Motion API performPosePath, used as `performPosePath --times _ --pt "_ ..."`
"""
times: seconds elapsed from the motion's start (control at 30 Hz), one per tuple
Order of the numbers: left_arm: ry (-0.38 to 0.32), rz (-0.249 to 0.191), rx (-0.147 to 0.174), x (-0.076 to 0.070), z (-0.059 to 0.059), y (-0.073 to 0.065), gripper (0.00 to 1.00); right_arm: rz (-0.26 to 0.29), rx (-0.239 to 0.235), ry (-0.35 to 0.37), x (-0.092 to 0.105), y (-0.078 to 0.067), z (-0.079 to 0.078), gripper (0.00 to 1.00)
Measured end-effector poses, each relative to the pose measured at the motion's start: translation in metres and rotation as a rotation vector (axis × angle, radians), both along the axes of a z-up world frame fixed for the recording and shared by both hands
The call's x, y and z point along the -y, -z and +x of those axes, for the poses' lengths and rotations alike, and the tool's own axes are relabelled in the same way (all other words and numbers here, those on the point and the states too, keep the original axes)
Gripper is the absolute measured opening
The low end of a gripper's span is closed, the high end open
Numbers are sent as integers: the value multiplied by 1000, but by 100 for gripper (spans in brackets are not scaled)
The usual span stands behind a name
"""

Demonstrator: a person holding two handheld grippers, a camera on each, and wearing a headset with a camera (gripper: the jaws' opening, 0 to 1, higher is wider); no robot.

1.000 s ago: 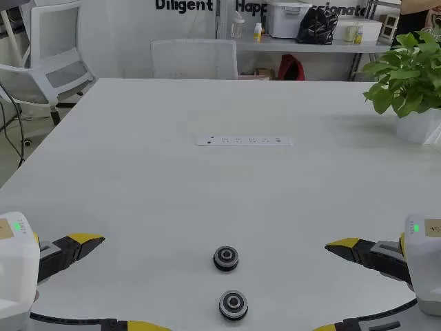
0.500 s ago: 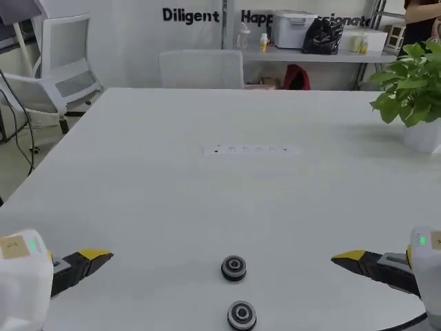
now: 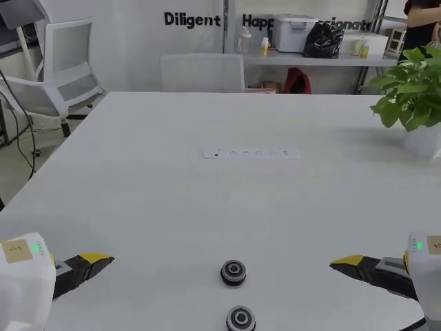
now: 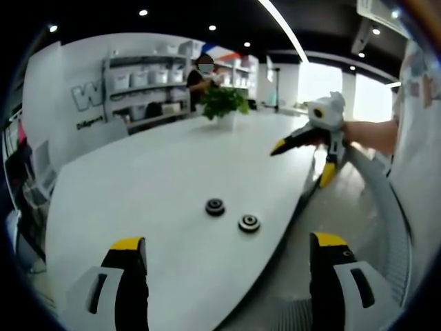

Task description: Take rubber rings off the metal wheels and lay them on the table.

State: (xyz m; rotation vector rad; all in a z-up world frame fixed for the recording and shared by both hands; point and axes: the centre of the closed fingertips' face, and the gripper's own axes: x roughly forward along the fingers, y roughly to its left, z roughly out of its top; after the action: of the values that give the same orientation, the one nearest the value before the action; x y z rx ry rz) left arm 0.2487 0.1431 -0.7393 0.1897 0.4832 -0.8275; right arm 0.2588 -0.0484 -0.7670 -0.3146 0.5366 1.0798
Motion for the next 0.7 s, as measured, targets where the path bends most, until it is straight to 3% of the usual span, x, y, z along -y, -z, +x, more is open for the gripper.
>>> performPosePath --times 0.23,0.7 --pt "-5 2 -3 -2 0 1 100 2 -2 -12 -2 0 1 95" --pt "-35 -5 -5 -11 10 6 100 5 -13 -39 -5 9 3 95"
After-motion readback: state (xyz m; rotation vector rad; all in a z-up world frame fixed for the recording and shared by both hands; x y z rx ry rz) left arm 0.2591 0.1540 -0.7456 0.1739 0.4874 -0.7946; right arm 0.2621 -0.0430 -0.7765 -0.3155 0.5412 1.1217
